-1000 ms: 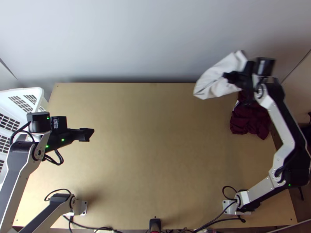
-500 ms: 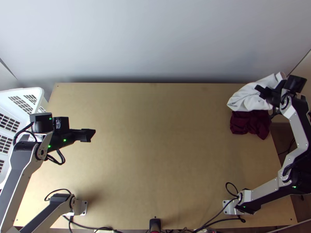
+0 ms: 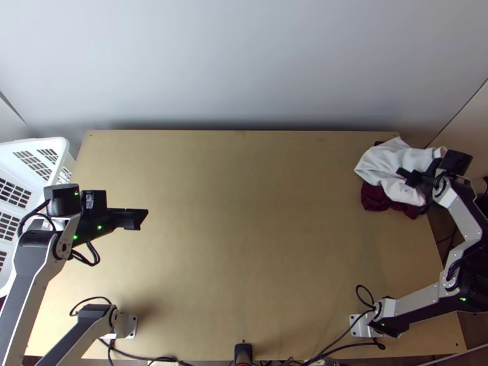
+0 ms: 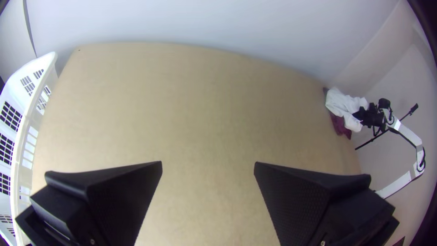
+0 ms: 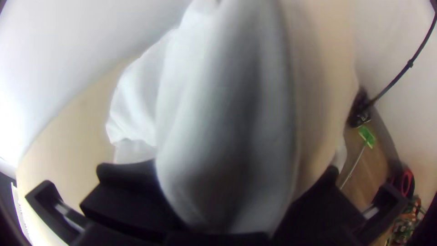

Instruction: Fold the t-shirt

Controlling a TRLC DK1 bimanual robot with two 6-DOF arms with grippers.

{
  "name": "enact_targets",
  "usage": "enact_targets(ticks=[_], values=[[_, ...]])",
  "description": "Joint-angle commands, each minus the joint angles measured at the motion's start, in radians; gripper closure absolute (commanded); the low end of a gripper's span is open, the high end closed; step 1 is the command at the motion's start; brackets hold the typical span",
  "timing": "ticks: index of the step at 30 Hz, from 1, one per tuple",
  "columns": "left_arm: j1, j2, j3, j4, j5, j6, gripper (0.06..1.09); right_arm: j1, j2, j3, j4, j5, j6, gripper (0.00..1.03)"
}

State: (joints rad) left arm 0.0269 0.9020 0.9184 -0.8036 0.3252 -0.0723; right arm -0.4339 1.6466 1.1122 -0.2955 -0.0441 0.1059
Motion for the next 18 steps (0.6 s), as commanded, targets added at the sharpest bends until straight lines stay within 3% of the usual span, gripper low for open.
enact_targets(ticks=[1, 4, 6, 12, 18], values=[[0.007, -0.064, -0.009, -0.045, 0.002, 0.005, 0.1, -0.02, 0.021, -0.107, 0.007, 0.01, -0.063, 0.78], [0.007, -0.112, -0.004, -0.063, 0.002, 0.005, 0.1, -0.02, -0.004, -0.144, 0.007, 0.01, -0.066, 0.28], [0.007, -0.133, -0.006, -0.08, 0.002, 0.002, 0.1, -0.017, -0.037, -0.166, 0.006, 0.009, -0.071, 0.07], [0.01, -0.19, -0.01, -0.115, 0.0, 0.0, 0.1, -0.019, -0.165, -0.19, -0.073, 0.009, -0.101, 0.04], [0.01, -0.241, -0.006, -0.134, 0.002, 0.002, 0.1, -0.006, -0.433, -0.295, -0.221, 0.009, -0.227, 0.04]])
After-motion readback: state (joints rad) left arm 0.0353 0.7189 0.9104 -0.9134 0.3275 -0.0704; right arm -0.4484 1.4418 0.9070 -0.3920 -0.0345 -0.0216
